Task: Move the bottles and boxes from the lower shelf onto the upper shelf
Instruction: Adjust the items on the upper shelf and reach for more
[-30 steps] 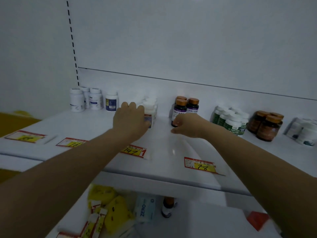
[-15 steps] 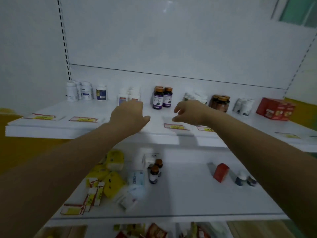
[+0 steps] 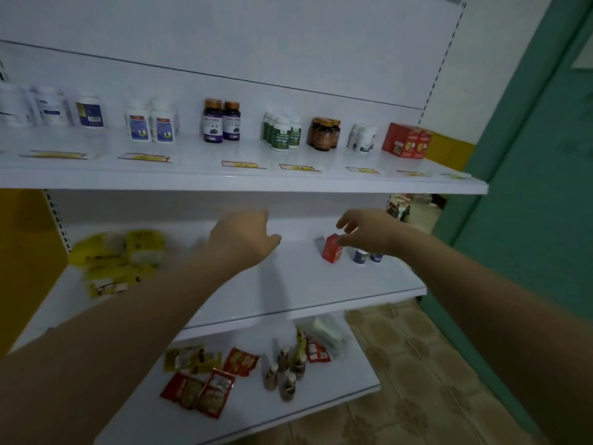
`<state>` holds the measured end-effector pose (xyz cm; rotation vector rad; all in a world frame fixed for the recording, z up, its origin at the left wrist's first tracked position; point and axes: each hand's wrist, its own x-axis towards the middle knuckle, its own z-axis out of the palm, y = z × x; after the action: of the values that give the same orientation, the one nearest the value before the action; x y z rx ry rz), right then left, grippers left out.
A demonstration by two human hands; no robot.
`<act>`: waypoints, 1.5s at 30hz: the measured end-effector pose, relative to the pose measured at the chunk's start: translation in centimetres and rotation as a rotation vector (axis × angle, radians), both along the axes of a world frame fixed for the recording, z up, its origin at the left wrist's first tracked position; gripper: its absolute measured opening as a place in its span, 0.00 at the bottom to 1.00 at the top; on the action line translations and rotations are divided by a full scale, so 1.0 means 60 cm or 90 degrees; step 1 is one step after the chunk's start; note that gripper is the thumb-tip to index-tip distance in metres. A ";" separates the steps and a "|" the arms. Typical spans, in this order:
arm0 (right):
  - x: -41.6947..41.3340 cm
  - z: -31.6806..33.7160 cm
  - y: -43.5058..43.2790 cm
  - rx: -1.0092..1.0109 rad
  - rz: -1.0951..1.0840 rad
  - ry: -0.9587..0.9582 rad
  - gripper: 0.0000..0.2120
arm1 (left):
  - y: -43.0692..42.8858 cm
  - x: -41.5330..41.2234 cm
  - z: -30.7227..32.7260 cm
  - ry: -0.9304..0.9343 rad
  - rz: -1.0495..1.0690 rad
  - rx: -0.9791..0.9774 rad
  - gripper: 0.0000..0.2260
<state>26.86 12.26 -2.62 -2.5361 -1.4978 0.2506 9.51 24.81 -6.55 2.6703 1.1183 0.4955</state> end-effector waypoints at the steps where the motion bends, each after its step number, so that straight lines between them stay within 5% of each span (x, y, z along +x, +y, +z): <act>1: 0.016 -0.012 -0.015 0.001 -0.009 0.010 0.21 | -0.011 0.016 -0.013 0.009 -0.005 -0.007 0.20; 18: 0.459 -0.171 -0.193 -0.124 -0.071 0.048 0.22 | -0.161 0.442 -0.169 0.056 -0.011 -0.225 0.20; 38: 0.759 -0.421 0.029 -0.143 -0.085 0.136 0.20 | 0.030 0.810 -0.391 0.096 0.044 -0.324 0.22; 45: 0.845 -0.485 0.115 -0.111 -0.073 0.143 0.28 | 0.096 0.901 -0.462 0.004 0.119 -0.360 0.30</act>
<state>77.54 19.19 -31.72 -2.6089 -1.2939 0.6513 63.58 30.59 -34.29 2.0932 1.2867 0.1607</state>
